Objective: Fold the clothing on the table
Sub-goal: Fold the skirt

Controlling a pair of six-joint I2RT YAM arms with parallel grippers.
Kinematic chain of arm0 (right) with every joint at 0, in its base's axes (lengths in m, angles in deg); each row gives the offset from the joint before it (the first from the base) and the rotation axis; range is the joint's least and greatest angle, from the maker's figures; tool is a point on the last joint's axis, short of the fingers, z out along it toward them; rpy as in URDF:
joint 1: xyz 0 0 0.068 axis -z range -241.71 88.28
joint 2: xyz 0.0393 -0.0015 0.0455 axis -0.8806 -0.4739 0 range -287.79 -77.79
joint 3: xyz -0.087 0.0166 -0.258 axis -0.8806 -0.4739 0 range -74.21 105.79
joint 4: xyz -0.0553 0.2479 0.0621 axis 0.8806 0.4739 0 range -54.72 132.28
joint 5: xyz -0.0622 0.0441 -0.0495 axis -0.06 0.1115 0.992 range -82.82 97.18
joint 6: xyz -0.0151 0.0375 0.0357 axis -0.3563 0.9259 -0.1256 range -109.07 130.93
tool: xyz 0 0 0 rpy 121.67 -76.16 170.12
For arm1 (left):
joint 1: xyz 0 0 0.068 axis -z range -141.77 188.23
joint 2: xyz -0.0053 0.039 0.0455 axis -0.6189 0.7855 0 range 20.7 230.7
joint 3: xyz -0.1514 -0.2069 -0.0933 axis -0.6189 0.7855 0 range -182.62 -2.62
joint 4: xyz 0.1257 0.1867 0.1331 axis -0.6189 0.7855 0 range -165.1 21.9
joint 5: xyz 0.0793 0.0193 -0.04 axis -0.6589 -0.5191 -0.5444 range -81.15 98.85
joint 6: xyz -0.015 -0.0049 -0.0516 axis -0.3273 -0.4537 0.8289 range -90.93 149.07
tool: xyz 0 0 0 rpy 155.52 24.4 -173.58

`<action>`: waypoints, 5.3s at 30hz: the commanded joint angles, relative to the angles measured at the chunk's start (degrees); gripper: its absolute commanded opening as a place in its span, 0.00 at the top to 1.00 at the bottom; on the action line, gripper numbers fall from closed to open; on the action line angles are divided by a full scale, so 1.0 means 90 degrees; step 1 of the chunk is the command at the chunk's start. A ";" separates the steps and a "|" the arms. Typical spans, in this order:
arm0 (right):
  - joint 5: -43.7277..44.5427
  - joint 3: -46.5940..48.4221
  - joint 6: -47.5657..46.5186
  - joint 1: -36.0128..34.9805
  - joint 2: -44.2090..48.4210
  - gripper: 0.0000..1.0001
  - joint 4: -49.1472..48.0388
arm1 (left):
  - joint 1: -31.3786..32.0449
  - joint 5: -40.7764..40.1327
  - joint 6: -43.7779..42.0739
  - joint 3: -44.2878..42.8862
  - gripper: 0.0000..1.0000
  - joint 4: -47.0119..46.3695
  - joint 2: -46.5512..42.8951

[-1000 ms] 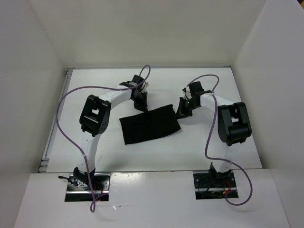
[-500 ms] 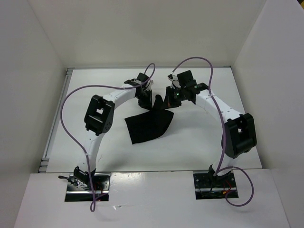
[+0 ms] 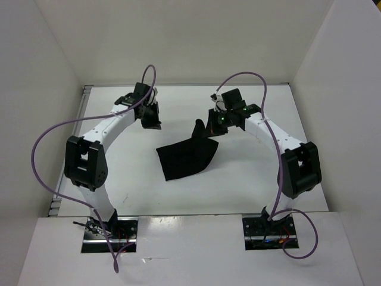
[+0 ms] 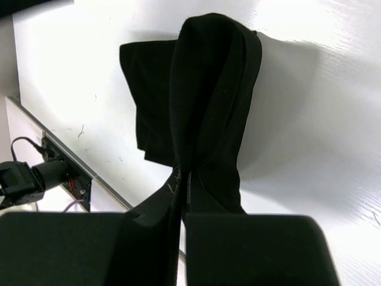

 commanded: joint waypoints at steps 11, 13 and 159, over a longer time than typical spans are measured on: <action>0.0052 0.0103 -0.0039 -0.0564 -0.0091 1.00 0.0038 | 0.0450 -0.0122 0.0248 0.2045 1.00 -0.0070 0.0053; 0.0052 0.0162 -0.0039 -0.0739 -0.0159 1.00 0.0038 | 0.0450 -0.0054 0.0306 0.2114 1.00 -0.0186 0.0209; -0.1170 0.0278 0.1046 -0.3005 -0.2925 1.00 -0.1985 | -0.0614 0.0189 -0.0368 0.1460 1.00 0.0262 0.0044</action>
